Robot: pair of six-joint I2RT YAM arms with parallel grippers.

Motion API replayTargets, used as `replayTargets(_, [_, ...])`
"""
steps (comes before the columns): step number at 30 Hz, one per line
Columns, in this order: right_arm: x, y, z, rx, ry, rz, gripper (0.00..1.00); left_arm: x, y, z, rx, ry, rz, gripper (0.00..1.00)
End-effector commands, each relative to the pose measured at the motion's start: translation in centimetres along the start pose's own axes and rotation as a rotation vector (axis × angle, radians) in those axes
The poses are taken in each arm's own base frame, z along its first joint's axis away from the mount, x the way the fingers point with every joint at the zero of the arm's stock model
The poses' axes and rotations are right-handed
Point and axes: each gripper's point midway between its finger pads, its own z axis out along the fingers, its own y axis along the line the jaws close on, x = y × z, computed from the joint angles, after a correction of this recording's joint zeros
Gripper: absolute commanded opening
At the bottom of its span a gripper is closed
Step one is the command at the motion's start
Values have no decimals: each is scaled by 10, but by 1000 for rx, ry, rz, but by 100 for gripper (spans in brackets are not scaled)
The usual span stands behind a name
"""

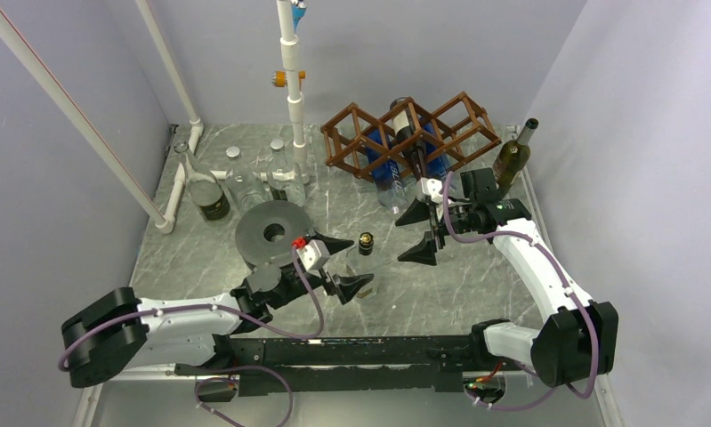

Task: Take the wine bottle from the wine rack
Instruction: Place the wine bottle at the center of the board.

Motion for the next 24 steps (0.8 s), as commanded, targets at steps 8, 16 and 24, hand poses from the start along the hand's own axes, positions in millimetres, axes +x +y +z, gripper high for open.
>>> replayTargets(8, [-1, 0, -1, -8, 11, -80, 97, -57, -11, 9, 30, -51, 0, 99])
replayTargets(16, [1, -2, -2, 3, 23, -83, 98, -73, -3, 29, -10, -90, 49, 93])
replayTargets(24, [3, -4, -2, 8, 32, -75, 98, -69, -8, 38, 26, -87, 56, 67])
